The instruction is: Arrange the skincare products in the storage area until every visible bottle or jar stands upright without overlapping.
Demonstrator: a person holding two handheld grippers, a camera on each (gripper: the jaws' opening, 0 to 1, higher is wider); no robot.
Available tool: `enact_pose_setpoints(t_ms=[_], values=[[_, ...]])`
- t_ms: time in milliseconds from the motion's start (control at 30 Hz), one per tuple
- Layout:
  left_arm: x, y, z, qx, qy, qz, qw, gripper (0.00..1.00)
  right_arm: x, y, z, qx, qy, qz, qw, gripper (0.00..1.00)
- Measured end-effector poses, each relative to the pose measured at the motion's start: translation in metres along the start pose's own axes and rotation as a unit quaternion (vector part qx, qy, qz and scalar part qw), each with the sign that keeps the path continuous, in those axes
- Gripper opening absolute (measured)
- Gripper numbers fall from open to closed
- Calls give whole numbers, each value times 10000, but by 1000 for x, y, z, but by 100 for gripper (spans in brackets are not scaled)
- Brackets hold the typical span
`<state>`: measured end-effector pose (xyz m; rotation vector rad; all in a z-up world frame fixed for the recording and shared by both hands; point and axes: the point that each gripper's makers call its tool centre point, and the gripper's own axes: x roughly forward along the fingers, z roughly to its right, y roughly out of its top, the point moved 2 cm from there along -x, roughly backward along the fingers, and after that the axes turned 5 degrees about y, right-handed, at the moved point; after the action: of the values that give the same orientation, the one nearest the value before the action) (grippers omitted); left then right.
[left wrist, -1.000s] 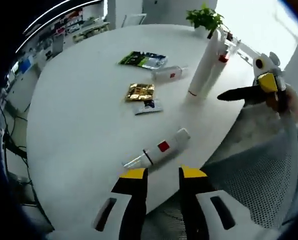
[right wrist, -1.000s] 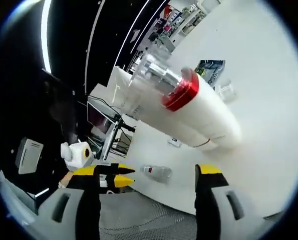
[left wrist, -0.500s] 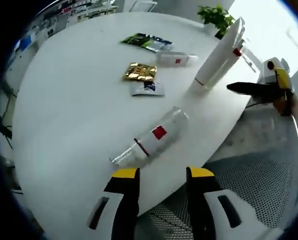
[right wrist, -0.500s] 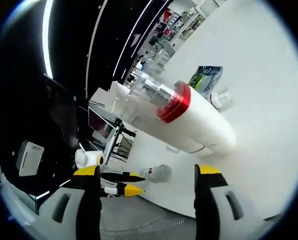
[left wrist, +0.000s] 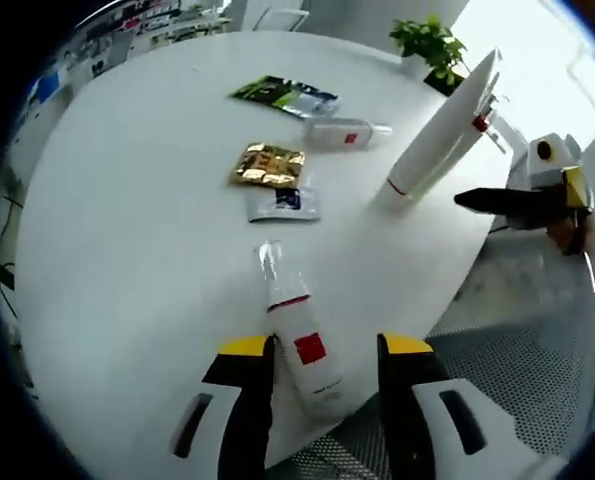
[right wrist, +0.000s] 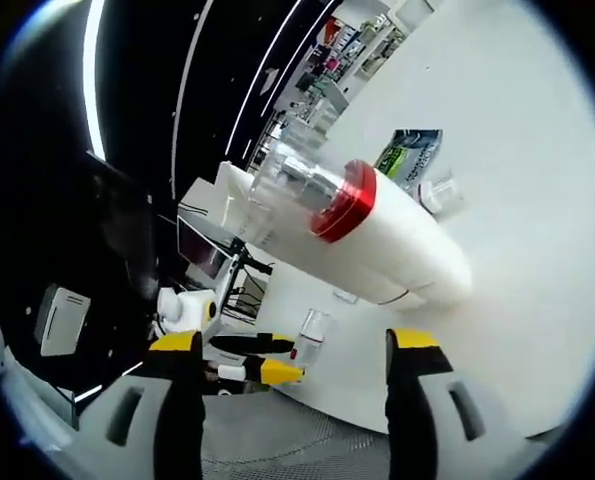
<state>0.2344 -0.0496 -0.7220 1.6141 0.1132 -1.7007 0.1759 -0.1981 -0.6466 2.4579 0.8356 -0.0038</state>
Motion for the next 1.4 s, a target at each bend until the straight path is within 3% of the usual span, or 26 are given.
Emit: enact_pose_setpoints(t_ms=[133,267,467,733,1133,1233,1400], values=[[8,0,-13,421,477,-113,9979,34,0,0,0,24,9,11,10000,74],[12,2,-14,581,598,-97,9965,28,0,1,0,25,12,20,10000,74],[12,5,-21,1161,949,-210,9885,19,2,-2,-1,17,41,-38,10000,73],[13,9,-21,1419,899,-265,9854,18,5,-5,-3,57,73,-62,9999,73],[13,9,-18,1386,889,-274,9860,16,10,-11,-9,74,183,-106,9997,70],[10,12,-9,1171,677,-60,9908,16,9,-8,-11,-66,224,-64,9997,71],[-3,24,6,1072,490,346,9924,16,10,-6,-11,-30,273,16,9996,67]])
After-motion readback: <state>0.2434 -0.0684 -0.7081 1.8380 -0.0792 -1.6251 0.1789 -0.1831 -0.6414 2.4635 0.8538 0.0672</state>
